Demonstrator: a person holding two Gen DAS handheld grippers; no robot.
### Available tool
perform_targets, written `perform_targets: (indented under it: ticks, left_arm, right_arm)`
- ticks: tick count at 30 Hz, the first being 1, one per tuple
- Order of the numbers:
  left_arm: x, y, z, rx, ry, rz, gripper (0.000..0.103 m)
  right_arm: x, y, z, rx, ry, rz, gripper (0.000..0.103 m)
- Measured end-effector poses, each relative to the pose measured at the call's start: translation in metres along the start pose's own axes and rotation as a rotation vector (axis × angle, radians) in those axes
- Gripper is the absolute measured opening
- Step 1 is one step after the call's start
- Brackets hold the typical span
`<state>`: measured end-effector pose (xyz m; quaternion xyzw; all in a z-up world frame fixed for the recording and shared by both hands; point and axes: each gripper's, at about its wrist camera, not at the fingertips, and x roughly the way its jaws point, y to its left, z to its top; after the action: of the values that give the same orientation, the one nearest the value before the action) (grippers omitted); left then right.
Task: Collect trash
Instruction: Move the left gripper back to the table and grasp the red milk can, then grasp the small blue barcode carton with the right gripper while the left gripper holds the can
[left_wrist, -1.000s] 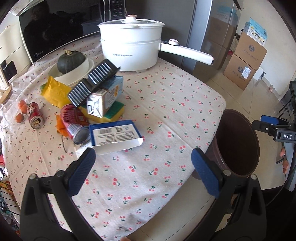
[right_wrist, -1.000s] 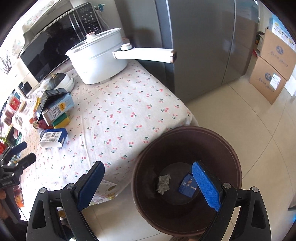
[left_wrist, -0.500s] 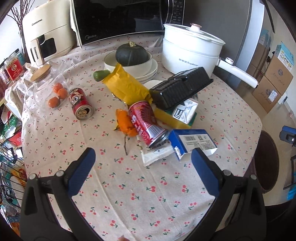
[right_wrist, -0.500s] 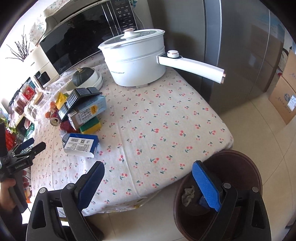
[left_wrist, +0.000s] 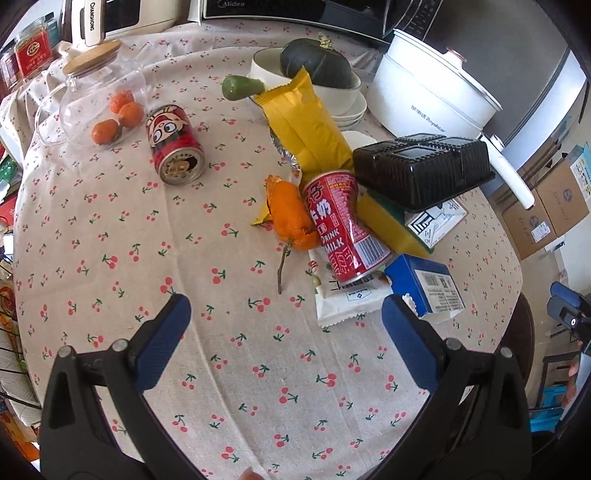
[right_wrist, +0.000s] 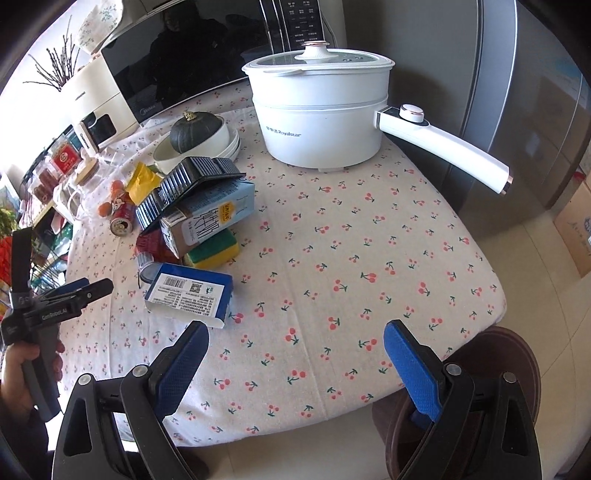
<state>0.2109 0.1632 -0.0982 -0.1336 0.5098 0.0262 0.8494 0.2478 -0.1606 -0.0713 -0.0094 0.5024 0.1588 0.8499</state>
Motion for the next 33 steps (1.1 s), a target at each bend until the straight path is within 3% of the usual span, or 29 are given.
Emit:
perform_targets:
  ticks: [5, 10, 16, 17, 19, 25, 33]
  left_arm:
    - [0.012, -0.006, 0.010, -0.082, 0.003, -0.058, 0.100]
    - [0.038, -0.013, 0.016, -0.148, 0.043, -0.133, 0.079]
    - [0.062, -0.023, 0.019, -0.174, 0.068, -0.165, 0.074]
    - [0.065, -0.025, 0.019, -0.169, 0.075, -0.168, 0.071]
    - [0.068, -0.029, 0.018, -0.153, 0.089, -0.174, 0.055]
    - [0.047, -0.031, 0.008, -0.084, 0.069, -0.141, 0.055]
    - [0.013, -0.006, -0.016, -0.045, 0.072, -0.097, 0.054]
  right_arm:
    - [0.008, 0.004, 0.005, 0.006, 0.008, 0.011, 0.097]
    - [0.013, 0.003, 0.008, 0.026, 0.017, 0.019, 0.097]
    - [0.017, 0.004, 0.005, 0.021, 0.029, 0.018, 0.097]
    - [0.018, 0.004, 0.005, 0.019, 0.032, 0.018, 0.097]
    - [0.019, 0.007, 0.003, 0.012, 0.036, 0.017, 0.097]
    - [0.024, 0.011, 0.000, 0.003, 0.054, 0.021, 0.097]
    - [0.037, 0.031, 0.000, -0.019, 0.079, 0.059, 0.097]
